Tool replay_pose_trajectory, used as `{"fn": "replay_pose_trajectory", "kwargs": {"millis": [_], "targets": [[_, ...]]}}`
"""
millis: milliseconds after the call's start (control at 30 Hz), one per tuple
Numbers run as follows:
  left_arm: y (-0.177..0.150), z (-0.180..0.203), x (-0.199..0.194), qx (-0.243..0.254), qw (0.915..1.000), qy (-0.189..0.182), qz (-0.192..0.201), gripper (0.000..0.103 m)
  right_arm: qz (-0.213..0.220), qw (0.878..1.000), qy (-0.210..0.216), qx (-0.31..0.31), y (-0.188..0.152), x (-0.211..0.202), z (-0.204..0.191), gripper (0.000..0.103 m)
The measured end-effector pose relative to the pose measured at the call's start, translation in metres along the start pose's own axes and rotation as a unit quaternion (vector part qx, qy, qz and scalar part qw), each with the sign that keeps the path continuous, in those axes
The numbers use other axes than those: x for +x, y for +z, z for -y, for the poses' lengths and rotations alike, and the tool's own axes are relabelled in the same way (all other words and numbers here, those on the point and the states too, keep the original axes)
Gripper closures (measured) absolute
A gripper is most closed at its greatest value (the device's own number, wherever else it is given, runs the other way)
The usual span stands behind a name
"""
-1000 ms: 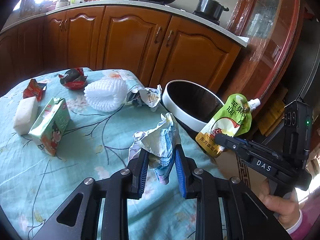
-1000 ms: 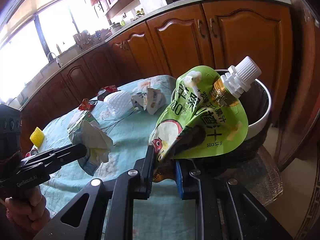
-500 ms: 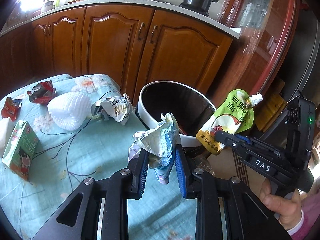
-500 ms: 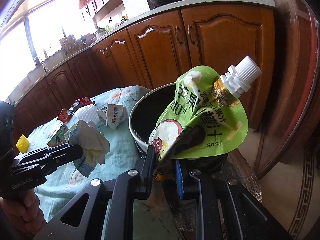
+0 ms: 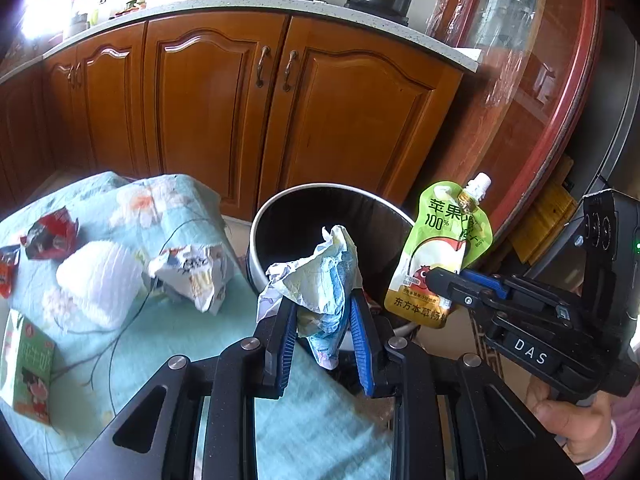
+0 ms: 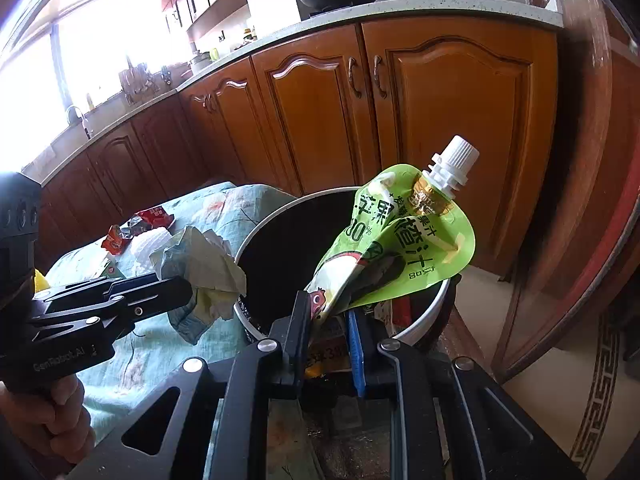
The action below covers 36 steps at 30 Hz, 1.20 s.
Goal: Collect trash
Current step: 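Carry the foil wrapper and juice pouch over the bin with both grippers, then open both grippers to drop the wrapper and pouch into the bin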
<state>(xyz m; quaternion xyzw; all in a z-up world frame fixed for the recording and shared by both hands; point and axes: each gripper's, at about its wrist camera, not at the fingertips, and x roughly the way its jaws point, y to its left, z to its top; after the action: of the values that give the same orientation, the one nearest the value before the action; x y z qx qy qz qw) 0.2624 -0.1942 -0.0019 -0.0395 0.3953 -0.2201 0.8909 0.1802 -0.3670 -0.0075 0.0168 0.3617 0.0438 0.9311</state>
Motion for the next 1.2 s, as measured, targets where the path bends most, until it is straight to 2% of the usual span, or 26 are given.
{"fn": "replay_pose_trajectory", "kwargs": {"millis": [367, 767, 833, 867, 933, 1000, 1067, 1167, 1200], "targets": [[0.024, 0.011, 0.038, 0.025, 0.9994, 0.003, -0.022, 0.078, -0.032, 0.999, -0.01, -0.023, 0.018, 0.025, 0.017, 0.085], [0.032, 0.02, 0.068, 0.022, 0.9987, 0.01, -0.046, 0.077, -0.06, 0.998, -0.01, -0.035, 0.023, 0.04, 0.025, 0.085], [0.033, 0.022, 0.071, 0.02, 0.9984, 0.009, -0.051, 0.074, -0.064, 0.997, -0.011, -0.036, 0.025, 0.042, 0.027, 0.085], [0.033, 0.022, 0.071, 0.018, 0.9984, 0.009, -0.053, 0.071, -0.067, 0.997, -0.008, -0.035, 0.026, 0.043, 0.027, 0.083], [0.033, 0.02, 0.07, 0.01, 0.9984, 0.013, -0.055, 0.051, -0.071, 0.997, -0.006, -0.034, 0.028, 0.044, 0.028, 0.08], [0.033, 0.02, 0.066, 0.006, 0.9988, 0.007, -0.048, 0.05, -0.069, 0.997, -0.005, -0.032, 0.029, 0.043, 0.029, 0.059], [0.03, 0.018, 0.062, 0.003, 0.9989, 0.003, -0.046, 0.045, -0.062, 0.998, -0.009, -0.029, 0.027, 0.039, 0.03, 0.048], [0.022, 0.014, 0.052, 0.003, 0.9992, -0.001, -0.041, 0.044, -0.054, 0.998, -0.008, -0.019, 0.022, 0.031, 0.031, 0.047], [0.018, 0.01, 0.046, 0.0, 0.9993, 0.001, -0.038, 0.042, -0.051, 0.999, -0.007, -0.016, 0.02, 0.028, 0.03, 0.043]]}}
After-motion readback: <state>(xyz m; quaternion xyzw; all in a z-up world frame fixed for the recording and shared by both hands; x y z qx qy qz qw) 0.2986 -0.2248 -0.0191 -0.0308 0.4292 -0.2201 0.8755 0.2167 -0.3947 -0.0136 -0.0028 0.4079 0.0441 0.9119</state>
